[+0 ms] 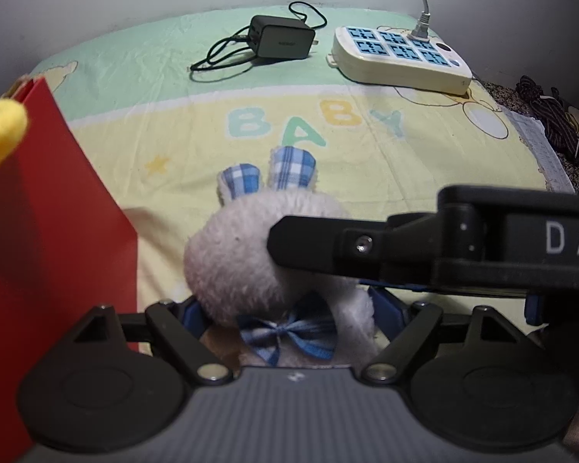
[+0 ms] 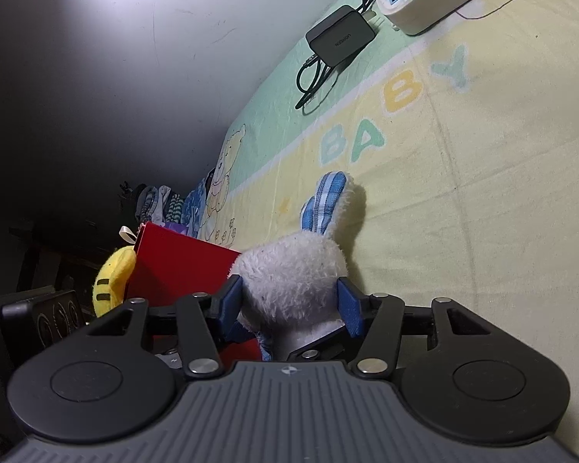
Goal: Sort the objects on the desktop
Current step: 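Lift the pink bunny with the right gripper and carry it over the box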
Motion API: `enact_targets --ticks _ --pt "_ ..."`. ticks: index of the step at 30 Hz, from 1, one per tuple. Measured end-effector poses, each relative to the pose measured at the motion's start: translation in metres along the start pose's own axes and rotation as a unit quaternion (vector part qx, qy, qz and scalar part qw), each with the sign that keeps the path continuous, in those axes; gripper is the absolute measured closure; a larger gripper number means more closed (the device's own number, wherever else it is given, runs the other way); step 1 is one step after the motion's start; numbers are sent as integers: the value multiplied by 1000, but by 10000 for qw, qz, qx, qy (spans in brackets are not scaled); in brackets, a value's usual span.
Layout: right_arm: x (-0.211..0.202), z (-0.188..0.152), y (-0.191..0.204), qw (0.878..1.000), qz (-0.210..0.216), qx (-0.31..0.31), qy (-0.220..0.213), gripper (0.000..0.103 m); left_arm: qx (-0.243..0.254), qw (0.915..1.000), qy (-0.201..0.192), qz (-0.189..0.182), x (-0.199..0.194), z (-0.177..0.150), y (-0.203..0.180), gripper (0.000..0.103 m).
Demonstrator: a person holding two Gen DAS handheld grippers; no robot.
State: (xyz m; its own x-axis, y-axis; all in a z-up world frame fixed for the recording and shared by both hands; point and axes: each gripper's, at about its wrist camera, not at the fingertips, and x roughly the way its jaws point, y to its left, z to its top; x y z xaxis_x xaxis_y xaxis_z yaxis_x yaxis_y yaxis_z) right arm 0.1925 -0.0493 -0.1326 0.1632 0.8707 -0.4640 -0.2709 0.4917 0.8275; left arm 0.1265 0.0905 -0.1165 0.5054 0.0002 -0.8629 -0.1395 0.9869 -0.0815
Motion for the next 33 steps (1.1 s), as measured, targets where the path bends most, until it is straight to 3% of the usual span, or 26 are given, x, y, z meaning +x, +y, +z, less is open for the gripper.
enact_targets --ticks 10,20,33 --pt "-47 -24 15 9995 -173 106 -240 48 322 9986 -182 -383 -37 -21 -26 21" --pt "-93 -63 42 9967 -239 164 -758 48 813 9925 -529 -741 -86 -48 -44 21" --pt "-118 -102 118 9808 -59 -747 -1799 48 1131 9767 -1452 -1105 -166 -53 -11 21"
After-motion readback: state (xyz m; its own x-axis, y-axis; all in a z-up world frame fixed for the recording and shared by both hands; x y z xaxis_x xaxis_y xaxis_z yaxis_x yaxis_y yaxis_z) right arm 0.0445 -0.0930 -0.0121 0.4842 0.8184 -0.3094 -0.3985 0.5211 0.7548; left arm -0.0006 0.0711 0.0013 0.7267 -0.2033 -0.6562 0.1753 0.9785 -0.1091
